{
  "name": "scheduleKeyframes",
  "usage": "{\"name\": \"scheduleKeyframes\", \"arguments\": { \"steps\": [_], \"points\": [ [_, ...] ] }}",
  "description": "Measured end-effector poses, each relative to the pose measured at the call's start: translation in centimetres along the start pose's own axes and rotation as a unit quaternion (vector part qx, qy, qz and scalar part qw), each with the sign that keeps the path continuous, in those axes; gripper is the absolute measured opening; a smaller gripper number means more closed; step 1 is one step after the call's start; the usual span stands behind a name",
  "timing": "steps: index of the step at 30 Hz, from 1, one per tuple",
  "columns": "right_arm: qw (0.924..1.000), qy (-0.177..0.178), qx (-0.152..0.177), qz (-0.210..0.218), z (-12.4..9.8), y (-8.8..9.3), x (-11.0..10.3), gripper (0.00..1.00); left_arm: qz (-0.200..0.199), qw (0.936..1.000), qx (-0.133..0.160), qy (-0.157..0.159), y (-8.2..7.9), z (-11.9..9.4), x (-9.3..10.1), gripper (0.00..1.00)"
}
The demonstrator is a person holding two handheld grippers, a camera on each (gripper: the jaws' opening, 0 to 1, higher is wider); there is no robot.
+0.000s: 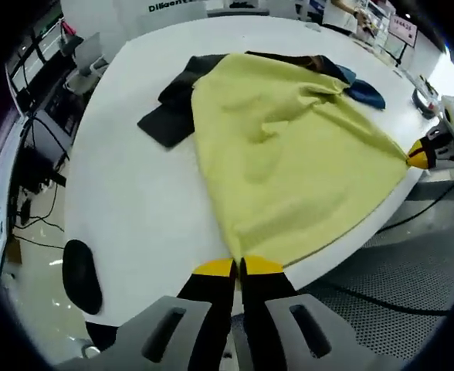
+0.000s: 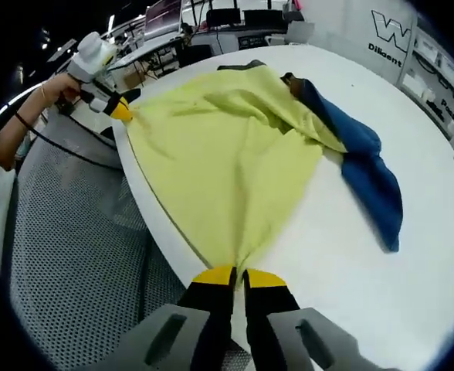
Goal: Fold the garment on the visible template until the final outline fits inside the template.
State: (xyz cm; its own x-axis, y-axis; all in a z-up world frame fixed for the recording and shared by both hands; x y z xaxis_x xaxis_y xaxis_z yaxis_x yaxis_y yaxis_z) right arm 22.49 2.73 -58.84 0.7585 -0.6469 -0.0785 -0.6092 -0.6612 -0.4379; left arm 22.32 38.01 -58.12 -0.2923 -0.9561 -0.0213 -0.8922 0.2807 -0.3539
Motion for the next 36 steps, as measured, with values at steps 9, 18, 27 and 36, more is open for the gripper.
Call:
{"name": "scheduleKeyframes", "arguments": {
  "steps": [9,18,27,36],
  "points": [
    [0.9994,-0.014,-0.030,-0.004,0.5,1.0,-0.6,0.00,0.027,0.9989,-0.038,-0.009,1.0,0.6,0.2,0.05],
    [0.9987,-0.022,-0.046,0.000,0.9,1.4,-0.9,0.00,0.021,0.9978,-0.061,-0.012,1.7,1.2,0.3,0.05],
    [0.9981,-0.029,-0.054,0.008,1.0,1.7,-1.1,0.00,0.011,0.9972,-0.073,-0.012,2.1,1.4,0.4,0.05],
    [0.9971,-0.036,-0.067,-0.004,1.1,2.0,-1.4,0.00,-0.004,0.9959,-0.090,-0.010,2.5,1.2,0.5,0.05]
  ]
}}
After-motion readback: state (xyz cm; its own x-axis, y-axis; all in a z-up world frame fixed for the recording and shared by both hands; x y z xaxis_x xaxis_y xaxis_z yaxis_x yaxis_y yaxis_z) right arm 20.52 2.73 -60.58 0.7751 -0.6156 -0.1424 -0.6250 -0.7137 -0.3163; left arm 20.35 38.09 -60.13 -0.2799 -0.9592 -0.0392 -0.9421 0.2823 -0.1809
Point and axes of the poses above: the point that each gripper's makers call its tool centre point, and the gripper's own axes: z roughly forward along the fingers, x roughly to its right, y roughly out of its underside, the point moved 4 cm from there along -z, roughly backward along the fingers, and after that the axes turned 2 degrees about -x, right-handed, at the moved point
